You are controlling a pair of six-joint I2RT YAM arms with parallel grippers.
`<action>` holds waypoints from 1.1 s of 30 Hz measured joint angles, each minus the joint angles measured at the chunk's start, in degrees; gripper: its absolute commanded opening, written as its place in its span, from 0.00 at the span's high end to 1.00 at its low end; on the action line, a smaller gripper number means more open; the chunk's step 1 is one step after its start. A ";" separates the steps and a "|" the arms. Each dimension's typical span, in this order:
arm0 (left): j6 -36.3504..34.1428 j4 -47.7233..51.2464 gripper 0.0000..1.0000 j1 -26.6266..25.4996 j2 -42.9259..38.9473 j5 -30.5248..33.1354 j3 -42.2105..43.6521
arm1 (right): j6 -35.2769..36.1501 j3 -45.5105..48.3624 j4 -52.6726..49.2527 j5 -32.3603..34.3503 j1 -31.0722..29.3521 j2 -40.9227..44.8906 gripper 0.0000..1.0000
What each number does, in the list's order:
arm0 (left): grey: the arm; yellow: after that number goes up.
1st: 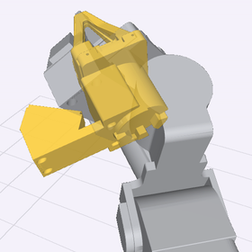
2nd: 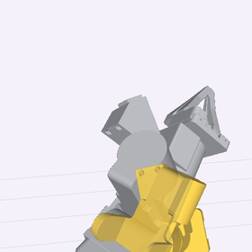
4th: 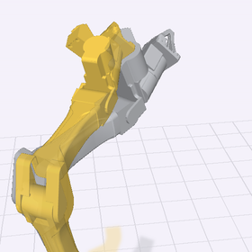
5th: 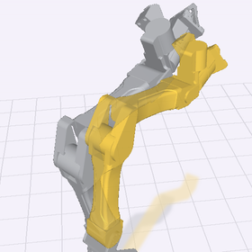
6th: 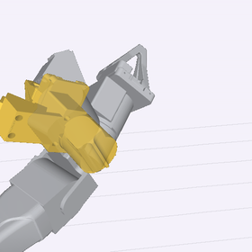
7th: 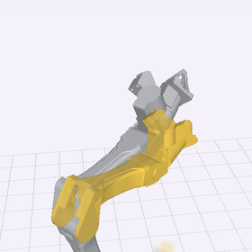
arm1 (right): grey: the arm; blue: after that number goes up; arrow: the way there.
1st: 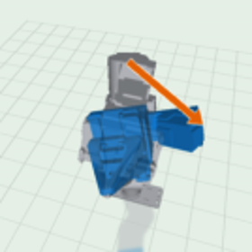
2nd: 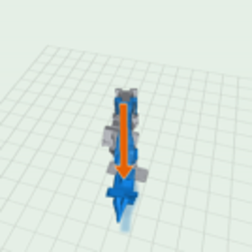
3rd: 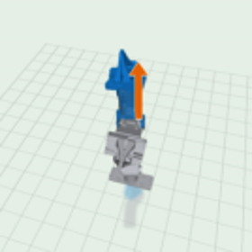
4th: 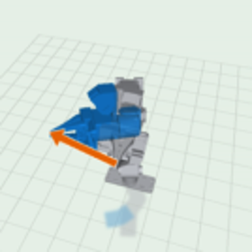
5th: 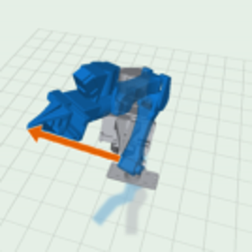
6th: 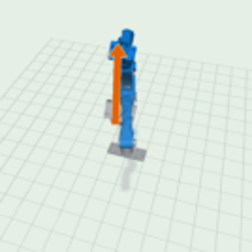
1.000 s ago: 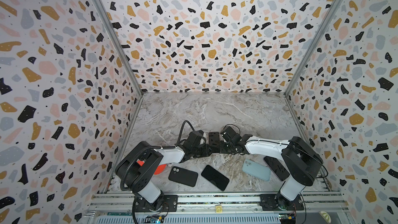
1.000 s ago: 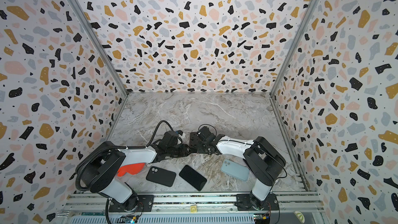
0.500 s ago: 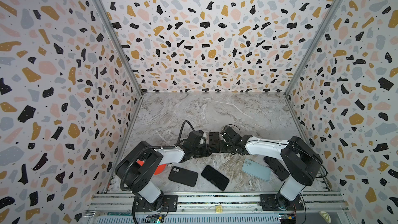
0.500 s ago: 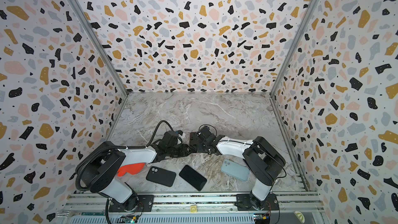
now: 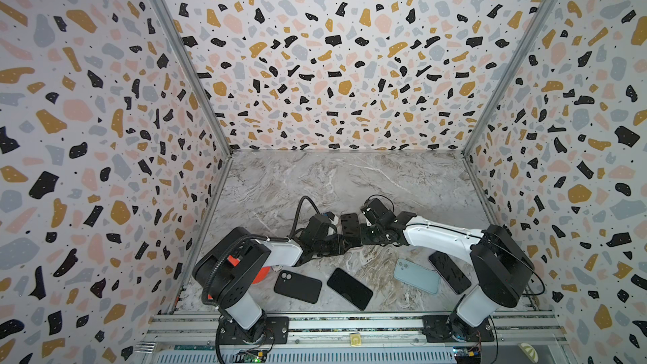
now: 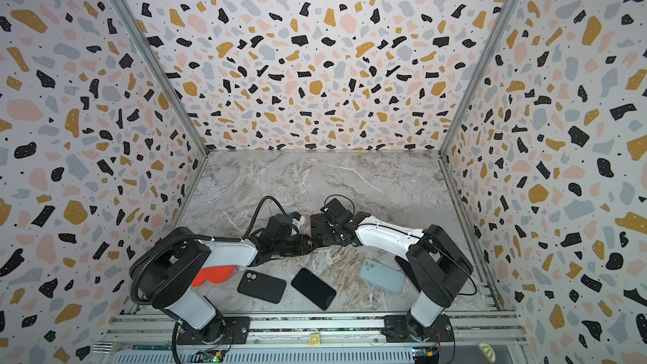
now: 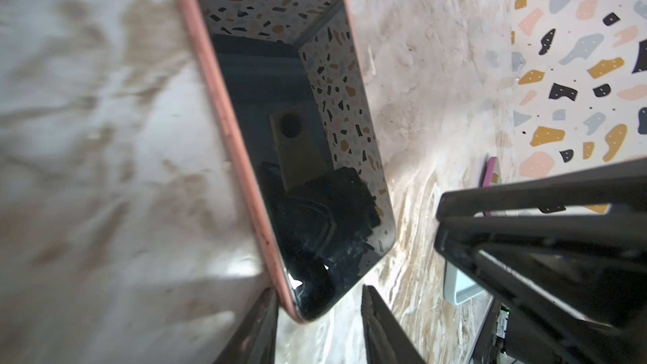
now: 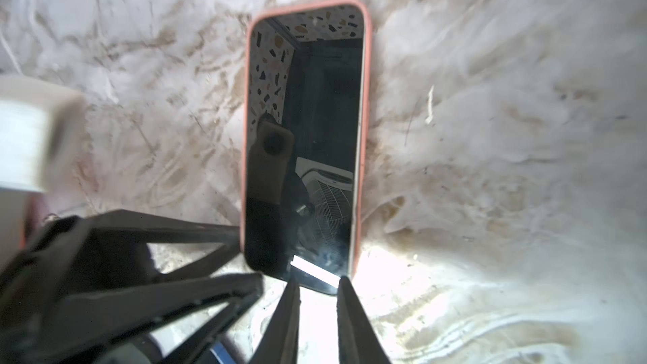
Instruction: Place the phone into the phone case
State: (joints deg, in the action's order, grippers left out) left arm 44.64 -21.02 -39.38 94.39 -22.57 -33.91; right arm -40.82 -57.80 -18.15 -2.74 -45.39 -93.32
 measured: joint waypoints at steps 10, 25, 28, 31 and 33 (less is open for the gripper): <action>0.11 3.15 0.55 -1.51 -0.37 1.66 -1.46 | 2.19 0.00 -1.75 -0.85 1.90 0.04 0.78; 0.63 2.84 0.59 -1.44 0.61 1.84 -2.10 | 2.34 1.99 -1.18 -4.83 3.43 -2.56 0.78; 1.01 1.95 0.59 -1.44 1.27 1.51 -2.27 | 2.32 2.16 -0.66 -5.40 3.43 -2.86 0.81; 1.09 1.38 0.59 -1.42 1.55 1.14 -2.27 | 2.23 2.25 -0.57 -5.53 3.43 -3.02 0.85; 1.14 1.29 0.59 -1.40 1.60 0.87 -2.27 | 2.10 2.27 -0.50 -5.64 3.63 -3.02 0.87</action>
State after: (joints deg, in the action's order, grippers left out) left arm 45.78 -19.73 -40.77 95.98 -21.69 -36.18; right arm -38.72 -55.53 -18.65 -8.38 -41.76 -96.33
